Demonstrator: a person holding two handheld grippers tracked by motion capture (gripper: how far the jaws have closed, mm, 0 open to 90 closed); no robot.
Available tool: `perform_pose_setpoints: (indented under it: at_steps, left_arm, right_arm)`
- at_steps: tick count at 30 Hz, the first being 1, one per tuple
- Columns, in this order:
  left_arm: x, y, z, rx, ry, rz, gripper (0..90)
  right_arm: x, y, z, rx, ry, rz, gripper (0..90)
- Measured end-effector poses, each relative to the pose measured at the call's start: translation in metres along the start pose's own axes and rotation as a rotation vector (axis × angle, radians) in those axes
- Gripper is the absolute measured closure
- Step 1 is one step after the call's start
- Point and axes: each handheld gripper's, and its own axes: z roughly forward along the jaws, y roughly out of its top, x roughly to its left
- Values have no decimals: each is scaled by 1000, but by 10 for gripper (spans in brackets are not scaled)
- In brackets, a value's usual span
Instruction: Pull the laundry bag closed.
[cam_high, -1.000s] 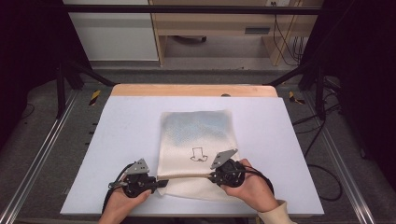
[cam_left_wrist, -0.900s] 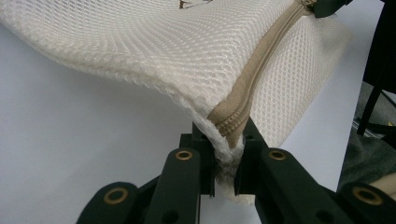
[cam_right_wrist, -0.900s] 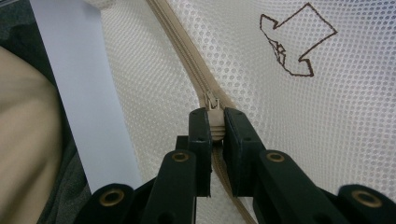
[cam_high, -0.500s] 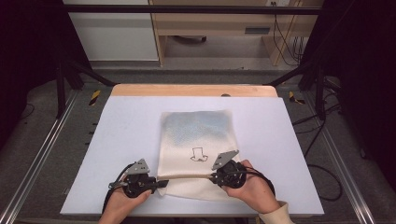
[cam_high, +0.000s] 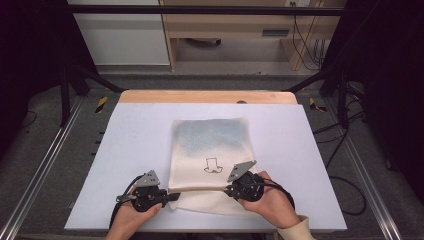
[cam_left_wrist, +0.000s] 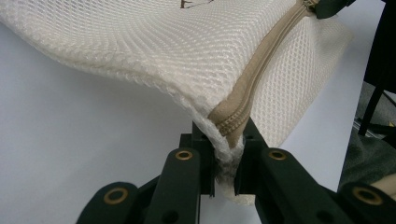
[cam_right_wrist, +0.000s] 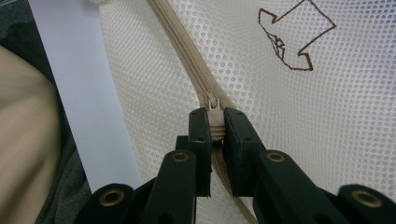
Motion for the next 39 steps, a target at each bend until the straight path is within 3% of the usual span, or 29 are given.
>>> perform_pose_setpoints:
  at_steps: [39]
  left_arm:
    - [2, 1, -3, -6, 7, 3, 817]
  right_arm:
    - [-7, -20, -12, 6, -16, 31, 820]
